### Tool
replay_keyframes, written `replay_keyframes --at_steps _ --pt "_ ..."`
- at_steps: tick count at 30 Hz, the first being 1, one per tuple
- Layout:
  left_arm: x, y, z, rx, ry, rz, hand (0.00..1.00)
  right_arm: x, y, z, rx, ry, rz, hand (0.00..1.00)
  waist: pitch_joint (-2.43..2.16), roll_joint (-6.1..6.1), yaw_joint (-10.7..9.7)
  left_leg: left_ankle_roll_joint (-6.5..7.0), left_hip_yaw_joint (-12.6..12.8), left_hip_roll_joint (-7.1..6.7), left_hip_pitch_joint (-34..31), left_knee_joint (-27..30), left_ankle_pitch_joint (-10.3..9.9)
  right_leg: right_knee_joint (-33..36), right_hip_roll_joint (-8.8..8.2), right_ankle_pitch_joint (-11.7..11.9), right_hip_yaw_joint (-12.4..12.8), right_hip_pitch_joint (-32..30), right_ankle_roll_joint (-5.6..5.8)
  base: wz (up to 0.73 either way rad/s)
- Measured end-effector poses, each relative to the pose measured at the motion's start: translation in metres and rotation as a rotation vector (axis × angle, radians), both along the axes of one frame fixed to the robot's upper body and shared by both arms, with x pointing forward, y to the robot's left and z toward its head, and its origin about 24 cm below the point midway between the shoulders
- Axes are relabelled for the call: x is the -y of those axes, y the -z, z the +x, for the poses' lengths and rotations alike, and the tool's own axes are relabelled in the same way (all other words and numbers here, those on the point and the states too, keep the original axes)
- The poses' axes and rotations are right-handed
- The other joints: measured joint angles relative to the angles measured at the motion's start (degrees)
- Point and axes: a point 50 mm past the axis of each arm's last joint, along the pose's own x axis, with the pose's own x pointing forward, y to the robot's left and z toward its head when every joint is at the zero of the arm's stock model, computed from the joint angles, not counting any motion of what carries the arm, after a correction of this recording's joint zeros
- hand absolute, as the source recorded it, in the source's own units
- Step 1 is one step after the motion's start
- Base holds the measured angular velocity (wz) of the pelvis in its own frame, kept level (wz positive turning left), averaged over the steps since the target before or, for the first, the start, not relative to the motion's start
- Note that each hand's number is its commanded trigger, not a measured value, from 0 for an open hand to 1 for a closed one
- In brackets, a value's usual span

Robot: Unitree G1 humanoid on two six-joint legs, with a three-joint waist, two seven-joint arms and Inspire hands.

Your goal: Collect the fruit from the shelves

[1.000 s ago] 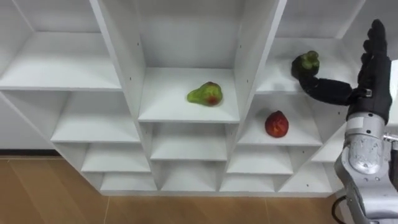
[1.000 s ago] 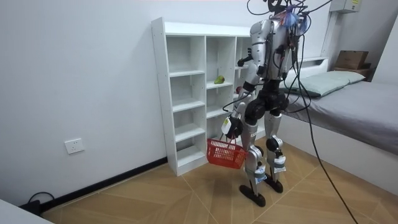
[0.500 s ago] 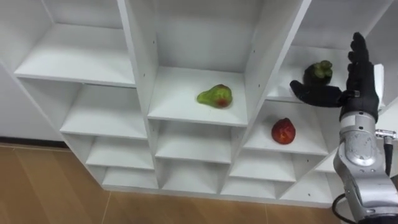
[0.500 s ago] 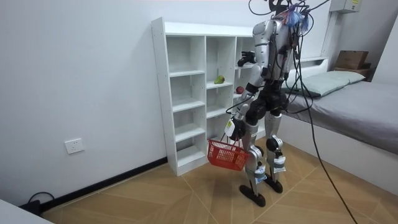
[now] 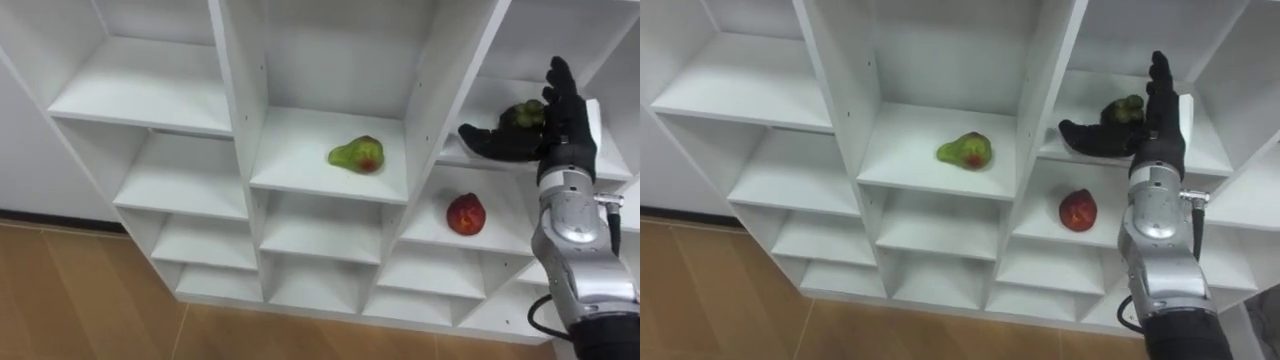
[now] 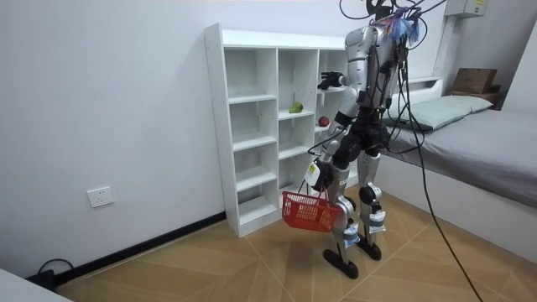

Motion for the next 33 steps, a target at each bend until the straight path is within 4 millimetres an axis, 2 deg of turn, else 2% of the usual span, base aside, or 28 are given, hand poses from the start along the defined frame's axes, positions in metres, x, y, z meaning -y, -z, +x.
replay_keyframes --at_steps 4,14,23,33 --pt "-0.001 -0.001 0.002 0.009 0.001 0.004 1.00 0.005 0.001 -0.001 -0.008 0.012 0.024 0.00 0.02 0.03 -0.1 0.04 -0.3 -0.08 0.1 0.0 0.0 -0.1 -0.16 0.0 -0.8 0.2 0.00 0.06" --pt "-0.003 -0.003 0.011 0.051 -0.002 0.022 1.00 0.023 0.008 -0.004 -0.063 0.038 -0.028 0.00 0.12 0.08 -0.4 0.22 -0.1 -0.25 0.0 0.0 0.1 0.0 -0.42 0.0 -0.8 0.2 0.02 0.00" --pt "-0.003 -0.004 0.011 0.054 -0.004 0.027 1.00 0.028 0.014 0.003 -0.102 0.061 -0.022 0.00 0.14 -0.48 -0.2 0.22 -0.3 -0.29 -0.2 0.0 0.1 0.0 -0.37 0.0 -0.9 0.6 0.02 0.01" --pt "-0.003 -0.005 0.005 0.045 -0.008 0.005 1.00 0.032 0.019 0.001 -0.134 0.035 -0.083 0.00 0.19 0.12 -0.2 0.21 -1.1 -0.34 0.7 0.1 0.1 0.0 -0.36 0.0 -1.1 1.8 0.02 0.02"
